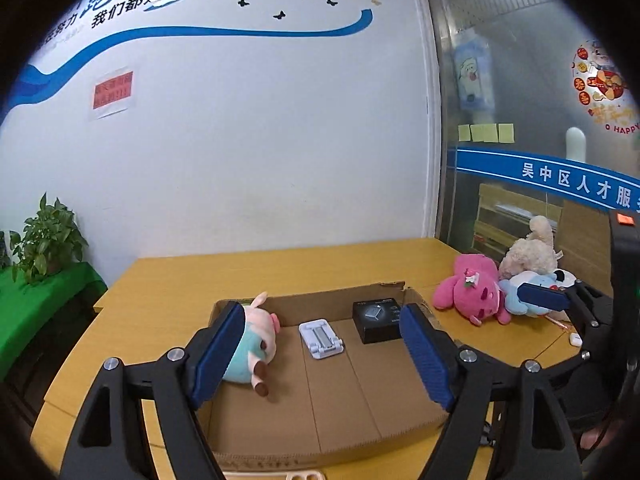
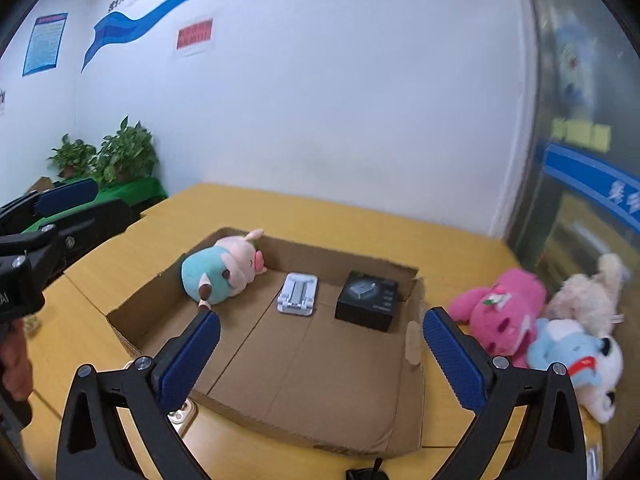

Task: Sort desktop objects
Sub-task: 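Withdraw both grippers from the box toward the black sunglasses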

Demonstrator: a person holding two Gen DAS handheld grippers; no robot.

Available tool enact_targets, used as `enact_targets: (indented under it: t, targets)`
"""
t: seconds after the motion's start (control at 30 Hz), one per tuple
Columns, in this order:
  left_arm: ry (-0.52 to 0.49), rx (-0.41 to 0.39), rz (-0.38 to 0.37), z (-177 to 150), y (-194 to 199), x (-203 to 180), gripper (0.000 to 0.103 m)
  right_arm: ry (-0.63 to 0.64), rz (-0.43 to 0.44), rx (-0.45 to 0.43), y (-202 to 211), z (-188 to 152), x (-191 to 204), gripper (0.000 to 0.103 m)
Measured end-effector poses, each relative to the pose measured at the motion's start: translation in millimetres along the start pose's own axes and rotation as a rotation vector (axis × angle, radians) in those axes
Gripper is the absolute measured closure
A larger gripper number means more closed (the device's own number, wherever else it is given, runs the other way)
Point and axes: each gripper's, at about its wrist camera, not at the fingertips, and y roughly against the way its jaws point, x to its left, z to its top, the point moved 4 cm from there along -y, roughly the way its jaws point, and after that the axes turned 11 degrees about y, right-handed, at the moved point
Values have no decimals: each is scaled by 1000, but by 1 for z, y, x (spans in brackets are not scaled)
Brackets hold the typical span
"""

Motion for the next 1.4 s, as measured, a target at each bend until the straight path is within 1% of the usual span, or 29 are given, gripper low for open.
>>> enact_targets:
  t: [0.07,0.13,0.2,0.3,0.43,0.53,0.6,0.67,0.77,0.93,1.03,1.13,1.4]
  targets:
    - [11,-24,7,-10,14,4,23,35,-39,-21,16,-7,20,0]
    - [14,-42,15,-22,26,6,23,70,-45,-21,20,-19,38,0]
    - [8,-40,6,-33,33,7,23,94,-24,-9,22,-31,52,0]
    - [8,-16,17,-47,36,8,23,72,-9,21,25,-42,62,0]
    - [26,-5,16,-61,37,7,23,-3,23,33,26,-57,63,0]
    - [2,1,24,-68,37,2,23,-35,21,39,26,-63,64,0]
    - [3,15,23,-72,35,0,23,-46,13,33,28,-63,64,0]
    - [25,12,14,-76,36,4,23,-52,5,35,29,-64,64,0]
    - [29,20,5,-80,34,6,23,-48,-1,39,31,-66,64,0]
    - [46,69,-3,-84,24,14,23,-45,-4,49,29,-71,63,0]
    - [44,83,24,-86,21,20,23,-51,7,54,26,-73,64,0]
    - [65,96,37,-88,18,27,23,-56,17,60,22,-74,66,0]
    - [77,129,9,-95,10,33,23,-50,16,81,16,-78,71,0]
